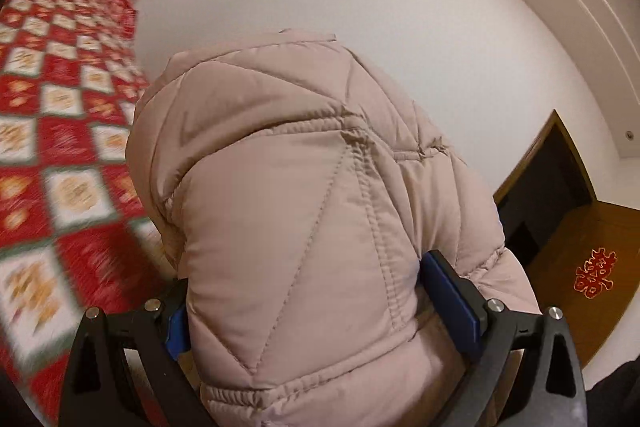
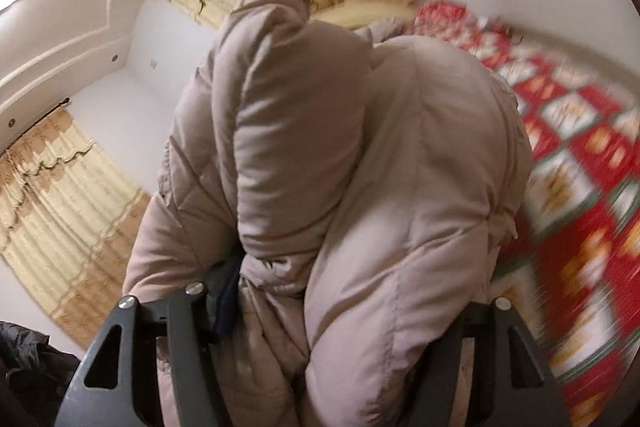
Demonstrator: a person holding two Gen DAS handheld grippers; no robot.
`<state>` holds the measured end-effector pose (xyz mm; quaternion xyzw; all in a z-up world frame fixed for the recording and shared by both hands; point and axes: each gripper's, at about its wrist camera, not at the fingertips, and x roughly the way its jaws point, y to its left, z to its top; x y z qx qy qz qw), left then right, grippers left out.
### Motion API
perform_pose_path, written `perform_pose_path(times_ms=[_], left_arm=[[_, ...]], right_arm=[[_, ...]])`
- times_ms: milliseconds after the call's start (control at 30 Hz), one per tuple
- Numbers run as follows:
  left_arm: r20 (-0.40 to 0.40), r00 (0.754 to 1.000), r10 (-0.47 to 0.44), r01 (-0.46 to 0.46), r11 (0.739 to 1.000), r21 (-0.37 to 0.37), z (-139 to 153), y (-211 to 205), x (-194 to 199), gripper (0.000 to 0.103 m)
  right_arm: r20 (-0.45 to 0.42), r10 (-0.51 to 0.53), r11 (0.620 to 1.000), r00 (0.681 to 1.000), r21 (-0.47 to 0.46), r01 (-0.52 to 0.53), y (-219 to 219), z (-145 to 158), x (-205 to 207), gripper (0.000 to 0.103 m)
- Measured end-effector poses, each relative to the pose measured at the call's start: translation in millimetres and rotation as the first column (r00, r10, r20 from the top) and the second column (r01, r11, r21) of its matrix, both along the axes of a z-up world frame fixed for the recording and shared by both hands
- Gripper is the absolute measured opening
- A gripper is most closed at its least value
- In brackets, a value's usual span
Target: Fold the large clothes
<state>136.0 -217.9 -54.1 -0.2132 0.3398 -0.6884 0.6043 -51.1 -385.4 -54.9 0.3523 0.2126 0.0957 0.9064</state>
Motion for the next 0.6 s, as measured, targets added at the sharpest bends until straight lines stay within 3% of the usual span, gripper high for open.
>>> perform_pose_path(times_ms=[67, 133, 200, 300, 333, 400, 467, 600], left_arm=[[0.035, 0.999, 0.006, -0.007, 1.000, 0.018, -1, -25, 12, 0.098], [0.087, 0.996, 0.035, -0.042, 0.995, 0.087, -8, -50, 25, 0.098], [0.168, 0.983, 0.076, -0.114, 0.967, 0.227, -25, -75, 42, 0.098], [0.182, 0.976, 0.118, -0.178, 0.916, 0.361, -54, -88, 65, 0.098], [0.174, 0.976, 0.134, -0.191, 0.909, 0.371, -59, -90, 73, 0.098], [0.188, 0.969, 0.163, -0.225, 0.896, 0.383, -66, -91, 82, 0.098], [0.242, 0.953, 0.180, -0.266, 0.880, 0.393, -69, -90, 79, 0.099], [0.243, 0.952, 0.184, -0.272, 0.874, 0.402, -74, -91, 75, 0.099]], right_arm=[[0.000, -0.036, 0.998, 0.999, -0.049, 0.036, -21, 4, 4, 0.065], [-0.034, -0.091, 0.990, 0.995, -0.111, 0.087, -45, 0, 16, 0.064], [-0.088, -0.145, 0.977, 0.985, -0.171, 0.129, -63, -14, 33, 0.063], [-0.221, -0.216, 0.958, 0.951, -0.237, 0.162, -90, -58, 71, 0.062], [-0.262, -0.226, 0.959, 0.938, -0.227, 0.168, -99, -78, 85, 0.062], [-0.261, -0.232, 0.968, 0.937, -0.159, 0.195, -111, -96, 96, 0.062], [-0.264, -0.251, 0.963, 0.931, -0.169, 0.212, -114, -99, 104, 0.064], [-0.276, -0.275, 0.954, 0.921, -0.193, 0.228, -112, -98, 112, 0.067]])
